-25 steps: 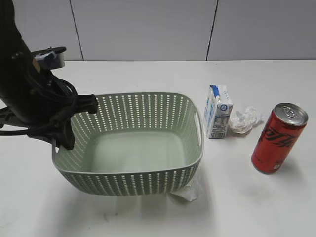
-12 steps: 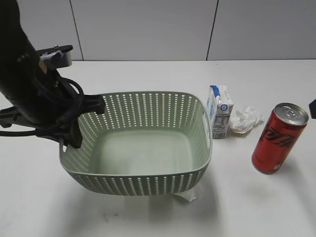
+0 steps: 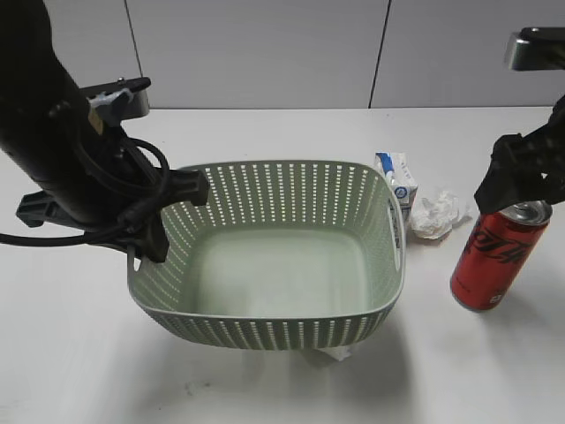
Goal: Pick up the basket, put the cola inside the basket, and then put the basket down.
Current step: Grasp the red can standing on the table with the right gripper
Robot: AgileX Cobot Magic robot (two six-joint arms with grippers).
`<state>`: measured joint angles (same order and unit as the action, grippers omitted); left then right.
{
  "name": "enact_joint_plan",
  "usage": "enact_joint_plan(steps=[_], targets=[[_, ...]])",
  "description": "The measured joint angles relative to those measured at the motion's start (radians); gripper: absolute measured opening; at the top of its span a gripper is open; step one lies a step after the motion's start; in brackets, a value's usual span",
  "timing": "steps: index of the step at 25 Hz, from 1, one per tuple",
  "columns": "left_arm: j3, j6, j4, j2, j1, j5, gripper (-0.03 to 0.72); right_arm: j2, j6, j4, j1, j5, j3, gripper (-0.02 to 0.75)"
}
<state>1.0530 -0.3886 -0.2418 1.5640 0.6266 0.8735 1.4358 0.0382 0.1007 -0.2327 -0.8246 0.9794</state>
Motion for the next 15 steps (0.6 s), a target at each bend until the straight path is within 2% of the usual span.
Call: enact_joint_plan(steps=[6,15], targets=[[0.000,0.000,0.000,0.000,0.000,-0.004,0.000,0.024,-0.046,-0.086,-0.001,0.018,0.006,0.627],[0.000,0.000,0.001,0.000,0.000,-0.004,0.000,-0.002,-0.021,-0.025,-0.002,0.049,0.006,0.627]])
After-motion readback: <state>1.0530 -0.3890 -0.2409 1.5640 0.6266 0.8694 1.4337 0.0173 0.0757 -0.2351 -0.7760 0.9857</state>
